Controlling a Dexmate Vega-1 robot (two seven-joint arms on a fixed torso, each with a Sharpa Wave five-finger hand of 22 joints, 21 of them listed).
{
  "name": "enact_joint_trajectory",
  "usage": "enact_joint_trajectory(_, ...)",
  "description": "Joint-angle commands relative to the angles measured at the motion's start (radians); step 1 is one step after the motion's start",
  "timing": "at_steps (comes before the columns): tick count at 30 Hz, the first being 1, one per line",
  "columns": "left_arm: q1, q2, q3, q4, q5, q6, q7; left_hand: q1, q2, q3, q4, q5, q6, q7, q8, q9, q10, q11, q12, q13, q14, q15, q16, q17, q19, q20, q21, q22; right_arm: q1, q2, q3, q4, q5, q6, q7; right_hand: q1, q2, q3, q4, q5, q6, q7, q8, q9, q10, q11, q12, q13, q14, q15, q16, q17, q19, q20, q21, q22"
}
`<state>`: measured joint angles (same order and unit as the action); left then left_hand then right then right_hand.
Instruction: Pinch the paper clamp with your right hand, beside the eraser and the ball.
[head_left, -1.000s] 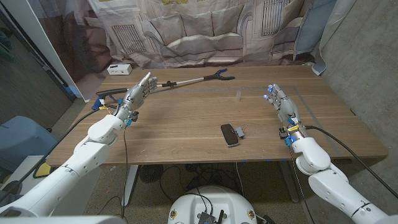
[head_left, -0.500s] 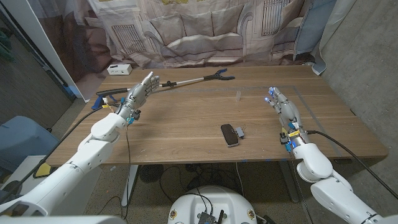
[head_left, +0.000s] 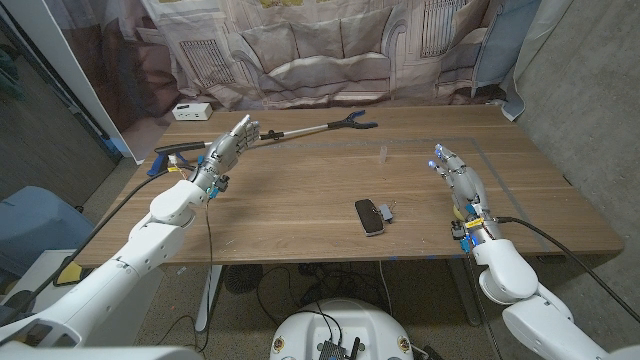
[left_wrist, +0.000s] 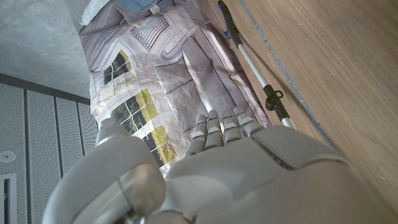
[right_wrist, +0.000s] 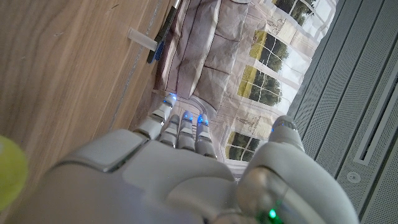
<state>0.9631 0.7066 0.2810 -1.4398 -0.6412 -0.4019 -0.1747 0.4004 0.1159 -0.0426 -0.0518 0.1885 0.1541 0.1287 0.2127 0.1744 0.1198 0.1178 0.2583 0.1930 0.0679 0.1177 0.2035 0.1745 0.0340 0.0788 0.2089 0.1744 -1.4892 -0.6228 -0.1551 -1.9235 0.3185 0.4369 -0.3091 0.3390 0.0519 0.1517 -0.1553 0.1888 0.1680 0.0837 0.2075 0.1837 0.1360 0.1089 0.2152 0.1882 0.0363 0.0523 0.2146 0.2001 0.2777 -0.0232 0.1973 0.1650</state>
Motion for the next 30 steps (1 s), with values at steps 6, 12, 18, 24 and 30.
enact_joint_trajectory(6,0.004,0.01,0.001,-0.025,0.009,-0.003,0.004,0.011,0.001,0.002,-0.007,-0.001,0.017,0.022,-0.004,0.005,0.007,0.003,-0.002,0.004,0.008,0.003,-0.005,0.005,0.003,0.008,-0.002,0.003,-0.051,0.041,0.009,-0.05,-0.205,-0.024,-0.104,0.054,0.0,0.017,-0.015,0.003,0.011,-0.01,0.001,0.006,0.029,-0.009,0.005,0.005,0.03,-0.004,0.01,-0.001,0.034,-0.005,0.012,0.006)
enact_joint_trajectory(12,0.013,0.018,-0.006,-0.034,0.005,-0.006,0.004,0.013,0.001,0.003,-0.009,-0.002,0.018,0.021,-0.005,0.006,0.009,0.002,-0.003,0.004,0.008,0.001,-0.006,0.005,0.004,0.008,-0.003,0.003,-0.067,0.062,0.009,-0.07,-0.276,-0.039,-0.144,0.079,-0.002,0.025,-0.019,0.002,0.019,-0.013,0.004,0.006,0.042,-0.011,0.007,0.005,0.045,-0.006,0.012,-0.001,0.047,-0.005,0.014,0.005)
enact_joint_trajectory(18,0.023,0.024,-0.012,-0.04,-0.002,-0.008,-0.003,0.013,0.001,0.004,-0.01,-0.002,0.018,0.021,-0.006,0.006,0.009,0.002,-0.004,0.004,0.008,0.002,-0.007,0.005,0.003,0.008,-0.004,0.003,-0.088,0.081,0.006,-0.102,-0.364,-0.076,-0.192,0.106,-0.005,0.033,-0.023,0.003,0.023,-0.015,0.005,0.007,0.052,-0.012,0.008,0.006,0.056,-0.005,0.014,-0.002,0.059,-0.005,0.015,0.005)
enact_joint_trajectory(24,0.038,0.034,-0.022,-0.048,-0.012,-0.013,-0.011,0.014,0.001,0.004,-0.01,-0.002,0.021,0.021,-0.006,0.006,0.009,0.003,-0.004,0.004,0.008,0.002,-0.007,0.005,0.0,0.008,-0.005,0.003,-0.114,0.101,0.0,-0.138,-0.455,-0.115,-0.245,0.15,-0.015,0.045,-0.024,0.003,0.05,-0.025,0.014,0.009,0.084,-0.009,0.016,0.009,0.083,-0.008,0.018,-0.001,0.082,0.002,0.016,0.006)
enact_joint_trajectory(30,0.049,0.037,-0.03,-0.047,-0.021,-0.029,-0.024,0.015,0.001,0.005,-0.011,-0.002,0.022,0.021,-0.007,0.006,0.011,0.003,-0.005,0.005,0.01,0.001,-0.007,0.005,0.0,0.009,-0.006,0.003,-0.127,0.106,-0.011,-0.147,-0.497,-0.119,-0.263,0.18,-0.021,0.052,-0.024,0.004,0.052,-0.024,0.012,0.01,0.096,-0.006,0.017,0.012,0.104,-0.007,0.022,-0.001,0.111,0.006,0.021,0.005)
